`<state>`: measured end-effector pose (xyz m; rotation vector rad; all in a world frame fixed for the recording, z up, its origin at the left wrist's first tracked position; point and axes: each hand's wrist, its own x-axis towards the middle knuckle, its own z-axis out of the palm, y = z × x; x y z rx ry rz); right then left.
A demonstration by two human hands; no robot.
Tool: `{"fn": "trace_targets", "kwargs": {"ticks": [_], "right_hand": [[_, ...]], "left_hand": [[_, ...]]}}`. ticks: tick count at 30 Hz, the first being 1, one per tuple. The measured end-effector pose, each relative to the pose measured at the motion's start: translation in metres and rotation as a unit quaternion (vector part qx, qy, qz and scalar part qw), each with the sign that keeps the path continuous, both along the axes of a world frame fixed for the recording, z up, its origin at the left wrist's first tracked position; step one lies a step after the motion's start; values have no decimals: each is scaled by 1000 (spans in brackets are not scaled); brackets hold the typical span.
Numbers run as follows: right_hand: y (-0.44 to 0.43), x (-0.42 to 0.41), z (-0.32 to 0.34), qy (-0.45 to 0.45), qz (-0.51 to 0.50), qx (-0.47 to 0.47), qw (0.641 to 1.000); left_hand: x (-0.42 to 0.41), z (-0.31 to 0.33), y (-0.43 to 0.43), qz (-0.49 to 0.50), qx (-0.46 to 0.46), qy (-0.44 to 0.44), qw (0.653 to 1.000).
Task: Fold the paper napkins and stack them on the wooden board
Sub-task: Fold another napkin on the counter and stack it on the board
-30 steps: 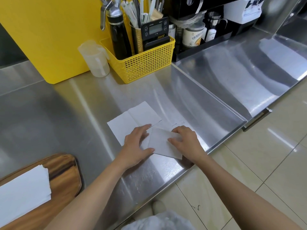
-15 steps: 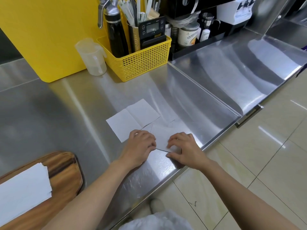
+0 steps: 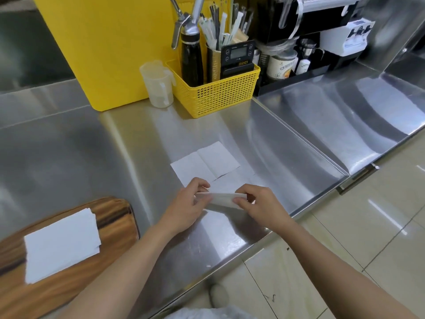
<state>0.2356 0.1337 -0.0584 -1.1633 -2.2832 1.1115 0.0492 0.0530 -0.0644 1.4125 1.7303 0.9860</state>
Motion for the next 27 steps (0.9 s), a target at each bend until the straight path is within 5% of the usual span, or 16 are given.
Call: {"fn": "trace_targets", "kwargs": {"ticks": [12,27], "right_hand": [[-63,-148,17,155,4,-204,967],[-137,-267,-5,53,11,-179,982]], "left_hand": [[-108,24,-117,277,13,-87,957],[-188,13,-198,446,-36,-17,894]]}}
